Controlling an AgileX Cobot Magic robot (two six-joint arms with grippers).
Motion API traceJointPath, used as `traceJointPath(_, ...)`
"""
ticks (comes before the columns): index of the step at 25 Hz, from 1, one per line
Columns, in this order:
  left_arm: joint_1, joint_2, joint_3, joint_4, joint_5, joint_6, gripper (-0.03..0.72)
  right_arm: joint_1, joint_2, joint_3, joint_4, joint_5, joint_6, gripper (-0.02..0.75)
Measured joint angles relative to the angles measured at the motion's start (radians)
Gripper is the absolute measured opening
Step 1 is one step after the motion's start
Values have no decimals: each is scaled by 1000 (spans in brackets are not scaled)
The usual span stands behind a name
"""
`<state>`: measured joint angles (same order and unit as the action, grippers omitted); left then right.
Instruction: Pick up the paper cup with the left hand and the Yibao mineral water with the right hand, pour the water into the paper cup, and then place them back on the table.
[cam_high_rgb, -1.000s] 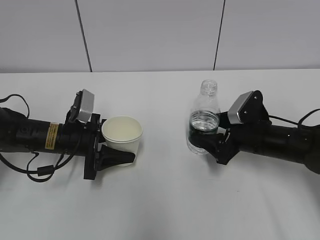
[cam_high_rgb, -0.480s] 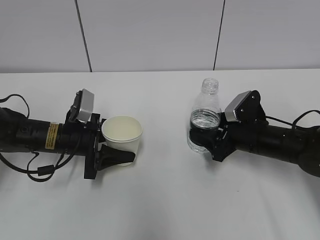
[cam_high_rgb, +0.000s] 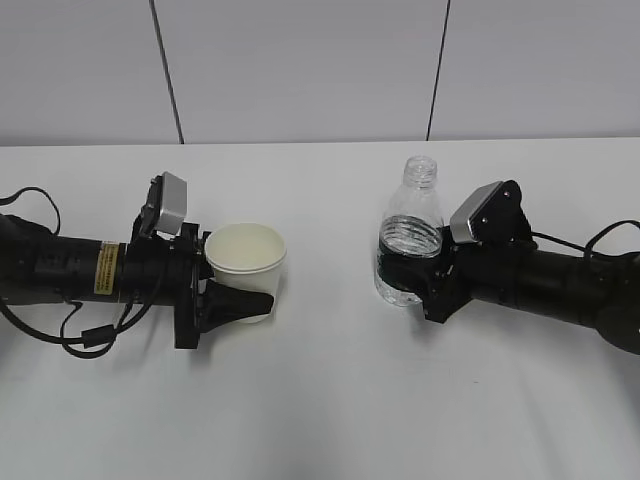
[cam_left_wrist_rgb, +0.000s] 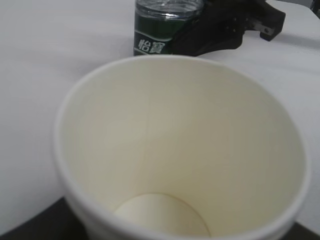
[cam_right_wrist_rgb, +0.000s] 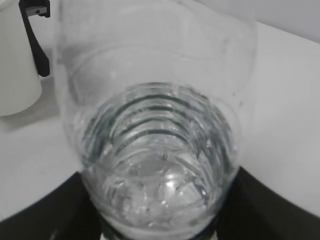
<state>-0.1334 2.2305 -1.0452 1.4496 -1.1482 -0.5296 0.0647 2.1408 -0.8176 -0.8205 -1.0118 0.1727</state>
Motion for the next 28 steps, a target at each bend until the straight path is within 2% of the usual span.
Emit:
traceJointPath(7, -10, -2, 0, -1, 1, -18, 412, 0, -4, 0, -15, 0, 0, 452)
traceJointPath(19, -107, -51, 0, -7, 0, -21, 412, 0, -166, 0, -150, 128, 49, 449)
traceJointPath(28, -179, -101, 0, -40, -2, -35, 412, 0, -237, 0, -232, 157, 88, 448)
